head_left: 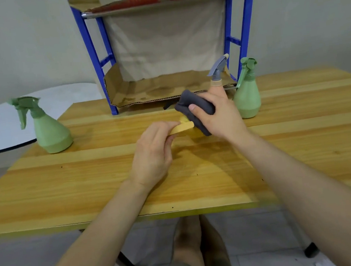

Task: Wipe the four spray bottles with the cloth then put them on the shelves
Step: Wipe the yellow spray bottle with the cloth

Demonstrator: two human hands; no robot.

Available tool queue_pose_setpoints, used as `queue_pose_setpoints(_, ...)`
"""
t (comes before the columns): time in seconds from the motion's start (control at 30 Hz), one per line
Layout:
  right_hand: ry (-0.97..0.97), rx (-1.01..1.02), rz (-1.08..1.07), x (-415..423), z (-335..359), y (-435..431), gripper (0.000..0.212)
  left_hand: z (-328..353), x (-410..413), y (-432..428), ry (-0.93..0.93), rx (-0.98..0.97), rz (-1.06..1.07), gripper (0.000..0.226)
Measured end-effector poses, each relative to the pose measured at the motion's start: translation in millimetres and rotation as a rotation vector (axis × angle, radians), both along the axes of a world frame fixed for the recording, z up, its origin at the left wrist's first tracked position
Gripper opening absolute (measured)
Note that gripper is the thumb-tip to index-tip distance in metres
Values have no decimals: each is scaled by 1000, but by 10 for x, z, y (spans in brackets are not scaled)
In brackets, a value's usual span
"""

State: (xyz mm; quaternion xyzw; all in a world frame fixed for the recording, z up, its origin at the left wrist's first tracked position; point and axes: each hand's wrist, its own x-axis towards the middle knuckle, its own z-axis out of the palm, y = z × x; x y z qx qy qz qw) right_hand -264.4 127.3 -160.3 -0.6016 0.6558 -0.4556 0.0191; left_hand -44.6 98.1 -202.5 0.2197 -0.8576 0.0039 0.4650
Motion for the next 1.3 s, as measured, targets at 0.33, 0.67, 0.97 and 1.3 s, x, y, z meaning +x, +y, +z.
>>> queue_pose_setpoints(0.33,21,251,71,-115,219,60,35,-4,271,109,-248,-391,-116,30)
queue_pose_setpoints(0.67,-81,151,135,209,113,191,32,330,495,243,-33,53,64,24)
queue_pose_setpoints(0.97,377,-123,187,499,-248,236,47,591,515,58,375,1032,151,15)
queue_pose_setpoints(1.3,226,154,-71,102,-57,381,32,992,419,-34,166,958,122,27)
